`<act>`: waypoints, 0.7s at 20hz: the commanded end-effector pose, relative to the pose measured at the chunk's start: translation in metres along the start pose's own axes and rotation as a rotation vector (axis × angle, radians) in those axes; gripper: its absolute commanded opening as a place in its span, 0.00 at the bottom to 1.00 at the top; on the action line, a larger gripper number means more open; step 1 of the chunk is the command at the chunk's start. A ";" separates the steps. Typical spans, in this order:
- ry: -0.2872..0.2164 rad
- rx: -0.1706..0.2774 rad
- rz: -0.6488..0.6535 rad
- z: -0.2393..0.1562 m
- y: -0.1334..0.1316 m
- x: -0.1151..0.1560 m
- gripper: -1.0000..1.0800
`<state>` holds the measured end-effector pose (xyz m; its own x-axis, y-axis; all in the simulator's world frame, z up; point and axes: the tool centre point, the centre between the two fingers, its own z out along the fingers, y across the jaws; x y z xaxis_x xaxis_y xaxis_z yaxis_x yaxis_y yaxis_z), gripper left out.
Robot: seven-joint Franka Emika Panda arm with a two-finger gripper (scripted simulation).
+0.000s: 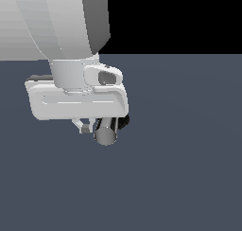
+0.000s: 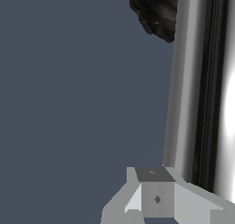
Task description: Turn on the faucet by rotating a designated handle.
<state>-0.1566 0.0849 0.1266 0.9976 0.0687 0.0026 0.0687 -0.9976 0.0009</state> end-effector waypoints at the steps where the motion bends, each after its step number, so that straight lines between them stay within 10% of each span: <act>1: 0.000 0.001 0.000 0.010 -0.002 0.003 0.00; 14: -0.003 0.002 0.001 0.026 -0.005 0.009 0.00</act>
<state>-0.1483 0.0908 0.1005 0.9977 0.0674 -0.0004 0.0674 -0.9977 -0.0010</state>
